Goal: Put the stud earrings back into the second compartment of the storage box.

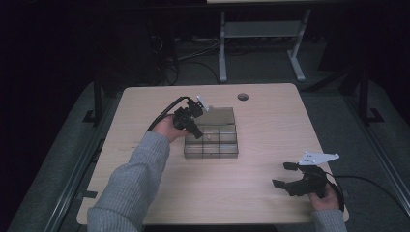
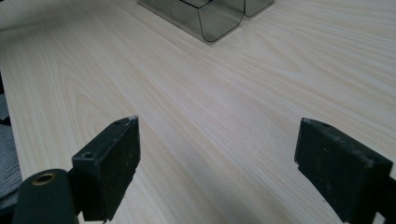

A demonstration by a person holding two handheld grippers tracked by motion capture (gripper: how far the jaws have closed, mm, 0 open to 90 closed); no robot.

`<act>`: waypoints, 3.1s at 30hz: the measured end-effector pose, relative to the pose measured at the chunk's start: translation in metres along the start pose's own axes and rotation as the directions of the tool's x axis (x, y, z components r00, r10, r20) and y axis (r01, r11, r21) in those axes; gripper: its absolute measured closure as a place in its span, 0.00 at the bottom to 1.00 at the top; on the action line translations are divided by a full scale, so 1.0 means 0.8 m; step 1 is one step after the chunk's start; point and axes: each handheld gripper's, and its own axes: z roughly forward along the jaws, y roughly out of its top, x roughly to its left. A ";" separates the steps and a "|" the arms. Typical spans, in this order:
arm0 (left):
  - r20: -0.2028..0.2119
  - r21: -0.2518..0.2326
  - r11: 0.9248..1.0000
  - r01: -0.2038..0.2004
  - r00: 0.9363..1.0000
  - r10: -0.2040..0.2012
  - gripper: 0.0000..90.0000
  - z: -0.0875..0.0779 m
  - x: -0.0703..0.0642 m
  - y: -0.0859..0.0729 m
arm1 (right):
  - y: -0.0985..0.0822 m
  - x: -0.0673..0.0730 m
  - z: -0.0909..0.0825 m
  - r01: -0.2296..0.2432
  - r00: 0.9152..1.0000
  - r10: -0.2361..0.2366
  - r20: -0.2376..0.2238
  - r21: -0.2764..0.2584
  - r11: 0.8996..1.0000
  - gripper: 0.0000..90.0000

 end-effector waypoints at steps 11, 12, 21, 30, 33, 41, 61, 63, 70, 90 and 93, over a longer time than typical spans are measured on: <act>0.014 -0.028 0.999 0.019 1.000 -0.019 0.94 0.019 0.002 0.027 | 0.000 0.001 0.000 -0.003 1.000 0.003 -0.002 -0.006 1.000 0.16; 0.014 -0.030 0.999 0.020 1.000 -0.020 0.94 0.021 0.003 0.029 | 0.000 0.002 0.000 -0.003 1.000 0.003 -0.003 -0.006 1.000 0.16; 0.015 -0.019 0.999 0.046 0.999 -0.046 0.94 0.043 0.013 0.049 | 0.000 0.001 -0.001 -0.006 1.000 0.006 -0.007 -0.010 1.000 0.16; 0.001 -0.007 0.997 0.083 0.997 -0.083 0.94 0.068 0.020 0.056 | 0.000 0.002 -0.002 -0.005 1.000 0.005 -0.008 -0.009 1.000 0.16; -0.003 0.006 0.996 0.087 0.996 -0.087 0.94 0.073 0.023 0.057 | 0.000 0.001 -0.002 0.003 1.000 -0.003 -0.009 -0.011 1.000 0.16; -0.002 0.024 0.994 0.109 0.994 -0.109 0.94 0.088 0.028 0.060 | 0.000 0.001 -0.002 -0.001 1.000 0.001 -0.008 -0.011 1.000 0.16; -0.001 0.046 0.992 0.114 0.993 -0.114 0.92 0.098 0.030 0.061 | -0.001 0.001 -0.002 -0.002 1.000 0.002 -0.015 -0.009 1.000 0.16; -0.004 0.046 0.993 0.112 0.994 -0.112 0.90 0.098 0.030 0.061 | -0.001 0.001 -0.002 0.001 1.000 -0.001 -0.013 -0.011 1.000 0.16; -0.010 0.039 0.995 0.093 0.996 -0.093 0.89 0.090 0.025 0.061 | 0.000 0.001 -0.002 0.000 1.000 0.000 -0.016 -0.009 1.000 0.16; -0.033 -0.010 0.999 0.043 0.998 -0.043 0.81 0.041 0.005 0.020 | -0.001 0.002 0.000 0.000 1.000 0.000 -0.004 -0.004 1.000 0.16; -0.035 -0.028 0.999 0.047 0.998 -0.048 0.80 0.033 0.002 0.010 | -0.001 0.002 0.000 0.004 1.000 -0.004 -0.001 -0.004 1.000 0.16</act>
